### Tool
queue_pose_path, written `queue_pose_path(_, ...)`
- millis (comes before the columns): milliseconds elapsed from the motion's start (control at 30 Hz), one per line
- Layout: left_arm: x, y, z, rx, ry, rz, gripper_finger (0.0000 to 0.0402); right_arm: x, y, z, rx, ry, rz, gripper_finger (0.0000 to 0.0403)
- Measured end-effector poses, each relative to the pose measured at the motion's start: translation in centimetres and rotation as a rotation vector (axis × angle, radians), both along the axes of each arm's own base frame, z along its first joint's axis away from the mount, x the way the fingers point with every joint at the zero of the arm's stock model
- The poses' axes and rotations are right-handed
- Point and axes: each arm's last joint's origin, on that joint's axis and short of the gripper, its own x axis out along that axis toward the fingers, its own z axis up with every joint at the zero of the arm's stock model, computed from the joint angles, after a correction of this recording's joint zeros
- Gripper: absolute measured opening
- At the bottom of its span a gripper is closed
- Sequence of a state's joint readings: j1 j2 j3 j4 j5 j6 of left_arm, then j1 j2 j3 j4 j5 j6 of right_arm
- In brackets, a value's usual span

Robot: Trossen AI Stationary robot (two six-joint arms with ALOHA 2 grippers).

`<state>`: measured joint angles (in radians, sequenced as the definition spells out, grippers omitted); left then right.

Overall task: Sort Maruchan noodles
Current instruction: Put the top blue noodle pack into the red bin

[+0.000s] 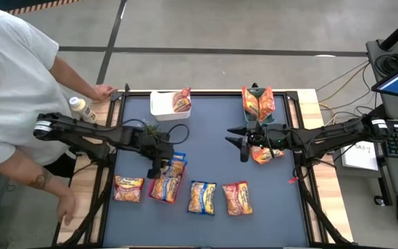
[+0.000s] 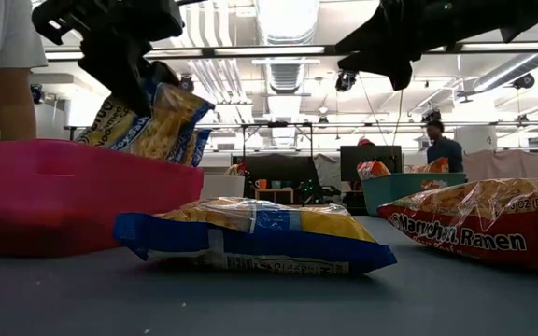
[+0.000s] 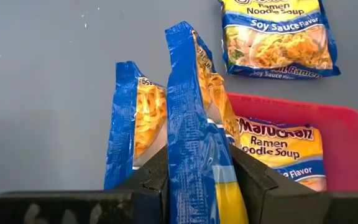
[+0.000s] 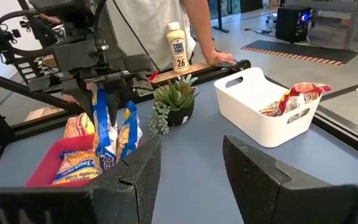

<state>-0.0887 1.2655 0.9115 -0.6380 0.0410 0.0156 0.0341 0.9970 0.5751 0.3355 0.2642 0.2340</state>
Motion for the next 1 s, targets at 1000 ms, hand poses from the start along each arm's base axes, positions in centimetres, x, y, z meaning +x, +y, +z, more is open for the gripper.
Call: queue_pose_path(1000,0.1,-0.1,-2.0,-0.039,-0.059,0.05,0.0107,0.0,0.0,0.0,0.001,0.001,0.0,0.0163)
